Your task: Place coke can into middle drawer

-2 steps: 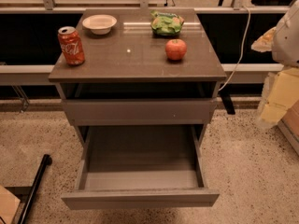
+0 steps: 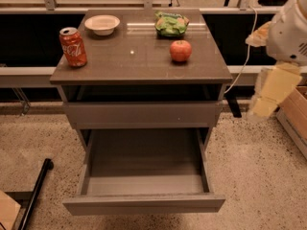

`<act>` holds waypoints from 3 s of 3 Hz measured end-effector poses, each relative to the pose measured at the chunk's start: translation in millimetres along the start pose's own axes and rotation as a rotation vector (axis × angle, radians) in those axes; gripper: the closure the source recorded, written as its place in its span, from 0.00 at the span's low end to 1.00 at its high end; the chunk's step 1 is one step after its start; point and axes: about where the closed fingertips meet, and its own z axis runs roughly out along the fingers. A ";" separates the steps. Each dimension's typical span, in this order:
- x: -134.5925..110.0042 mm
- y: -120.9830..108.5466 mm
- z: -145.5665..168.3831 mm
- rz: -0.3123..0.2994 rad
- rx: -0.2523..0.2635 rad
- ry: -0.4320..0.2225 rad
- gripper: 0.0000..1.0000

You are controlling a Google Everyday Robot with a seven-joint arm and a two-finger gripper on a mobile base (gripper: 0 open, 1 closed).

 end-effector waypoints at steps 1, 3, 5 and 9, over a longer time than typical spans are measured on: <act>-34.8 -21.5 19.3 -0.058 -0.019 -0.069 0.00; -105.9 -75.2 68.0 -0.160 -0.064 -0.151 0.00; -51.1 -87.8 61.0 -0.146 -0.069 -0.156 0.00; 123.8 -52.2 -30.6 -0.123 -0.040 -0.276 0.00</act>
Offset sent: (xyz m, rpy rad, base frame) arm 0.1034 0.0919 -0.0114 0.1044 -0.0092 0.2253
